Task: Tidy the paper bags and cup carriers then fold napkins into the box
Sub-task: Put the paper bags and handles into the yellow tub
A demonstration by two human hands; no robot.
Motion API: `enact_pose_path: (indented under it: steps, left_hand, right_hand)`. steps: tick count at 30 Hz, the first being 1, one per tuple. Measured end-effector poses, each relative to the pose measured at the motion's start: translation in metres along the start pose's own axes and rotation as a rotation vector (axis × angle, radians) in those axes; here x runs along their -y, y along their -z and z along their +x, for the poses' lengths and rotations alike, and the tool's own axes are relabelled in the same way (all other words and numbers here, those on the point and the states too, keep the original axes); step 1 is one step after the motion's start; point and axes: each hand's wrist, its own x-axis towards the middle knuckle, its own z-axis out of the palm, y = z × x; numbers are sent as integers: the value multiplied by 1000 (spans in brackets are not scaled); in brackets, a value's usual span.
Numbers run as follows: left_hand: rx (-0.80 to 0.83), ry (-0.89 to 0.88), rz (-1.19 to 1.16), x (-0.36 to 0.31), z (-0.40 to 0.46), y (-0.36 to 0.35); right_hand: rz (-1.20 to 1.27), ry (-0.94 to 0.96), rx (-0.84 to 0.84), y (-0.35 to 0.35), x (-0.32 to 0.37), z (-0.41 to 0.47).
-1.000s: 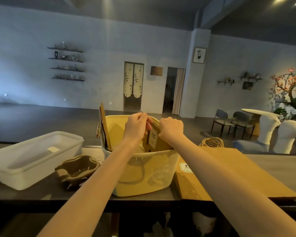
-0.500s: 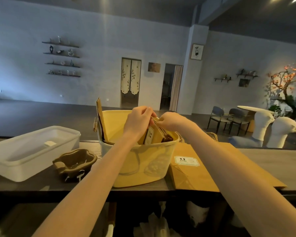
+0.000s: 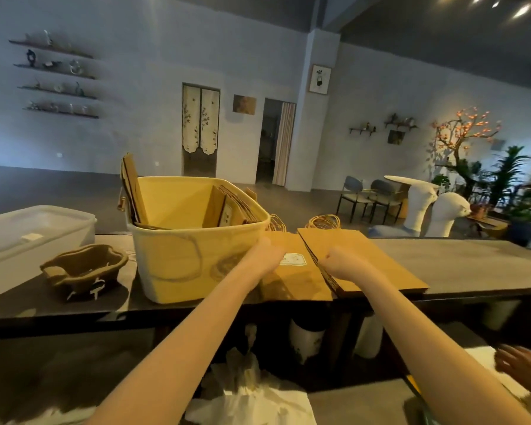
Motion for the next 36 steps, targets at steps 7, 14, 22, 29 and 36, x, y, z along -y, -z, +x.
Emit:
enact_pose_path:
  steps: [7, 14, 22, 29, 36]
  left_hand:
    - [88, 130, 8, 18, -6, -25]
    - [42, 138, 18, 15, -5, -33]
    - [-29, 168, -63, 14, 2, -28]
    - [-45, 193, -232, 12, 6, -26]
    - [-126, 207, -615, 10, 10, -27]
  right_hand:
    - [17, -10, 104, -32, -11, 6]
    - [98, -77, 94, -34, 3, 6]
    - [358, -39, 83, -22, 9, -1]
    - [592, -110, 44, -12, 13, -2]
    - [742, -211, -126, -10, -4, 5]
